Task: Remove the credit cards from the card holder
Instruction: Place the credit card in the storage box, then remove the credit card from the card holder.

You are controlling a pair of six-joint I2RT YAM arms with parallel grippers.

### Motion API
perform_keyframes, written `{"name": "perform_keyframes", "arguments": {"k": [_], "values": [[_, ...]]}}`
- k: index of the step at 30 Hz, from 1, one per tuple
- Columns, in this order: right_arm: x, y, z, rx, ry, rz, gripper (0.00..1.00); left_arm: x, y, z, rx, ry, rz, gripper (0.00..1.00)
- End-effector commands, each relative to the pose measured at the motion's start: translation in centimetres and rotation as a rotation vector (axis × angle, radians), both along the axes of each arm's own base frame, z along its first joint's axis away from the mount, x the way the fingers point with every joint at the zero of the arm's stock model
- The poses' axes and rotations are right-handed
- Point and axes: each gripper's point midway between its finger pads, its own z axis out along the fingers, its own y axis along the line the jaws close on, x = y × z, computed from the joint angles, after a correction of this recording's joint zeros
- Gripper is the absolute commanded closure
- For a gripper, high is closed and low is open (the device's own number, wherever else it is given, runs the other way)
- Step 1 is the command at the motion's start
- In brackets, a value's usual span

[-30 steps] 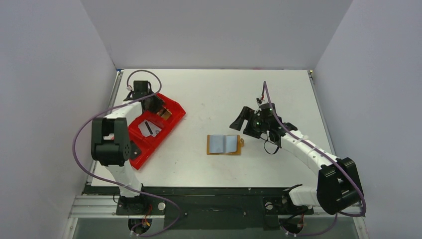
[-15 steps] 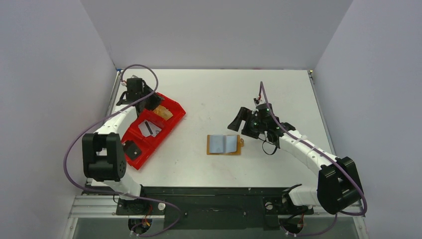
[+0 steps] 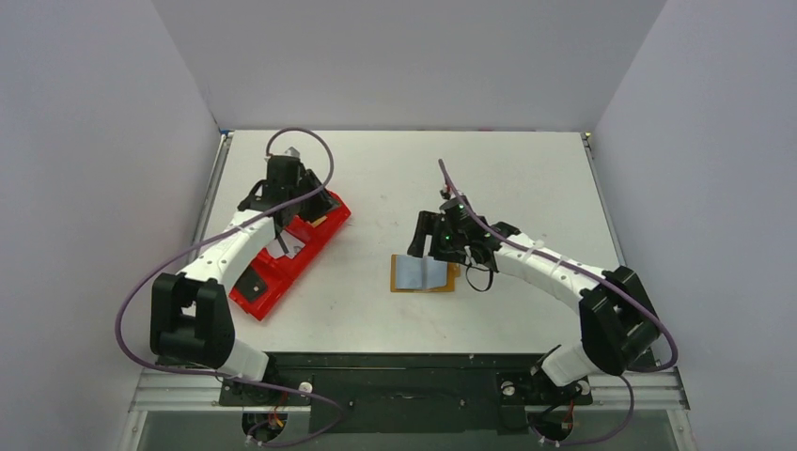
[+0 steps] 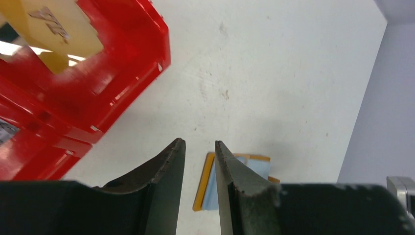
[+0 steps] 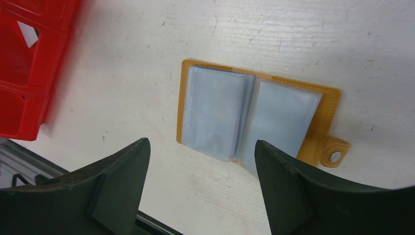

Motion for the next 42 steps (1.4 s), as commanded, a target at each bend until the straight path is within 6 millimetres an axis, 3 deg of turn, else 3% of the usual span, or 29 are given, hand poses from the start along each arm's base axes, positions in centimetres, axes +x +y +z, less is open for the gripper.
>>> {"name": "perform_keyframes", "arguments": {"k": [1,10,17,29,35,39,42], "values": [[0.3,1.0,-0.8,-0.111,-0.028,0.012,0.27,-2.6,-2.2,0.4,0.035,-0.005,-0.099,0.73],[-0.5,3.8,-4.3,-0.173,0.034,0.06,0.41,-5.3,-3.1,-1.0,0.03,0.022,-0.156,0.73],[-0.2,3.3,-5.4,-0.239,0.044,0.034,0.48,-6.4,-3.1,-1.4,0.029,0.03,-0.174,0.73],[-0.4,2.7,-7.2,-0.292,0.066,0.044,0.52,-6.3,-3.6,-1.4,0.012,0.028,-0.195,0.73],[-0.5,3.6,-7.6,-0.261,0.069,0.072,0.53,-6.3,-3.8,-1.9,0.012,0.038,-0.201,0.73],[-0.7,4.4,-7.8,-0.238,0.074,0.105,0.57,-6.4,-4.0,-2.2,0.015,0.047,-0.205,0.73],[-0.9,4.8,-8.0,-0.219,0.079,0.124,0.68,-6.5,-4.2,-2.4,0.015,0.052,-0.208,0.73]]}}
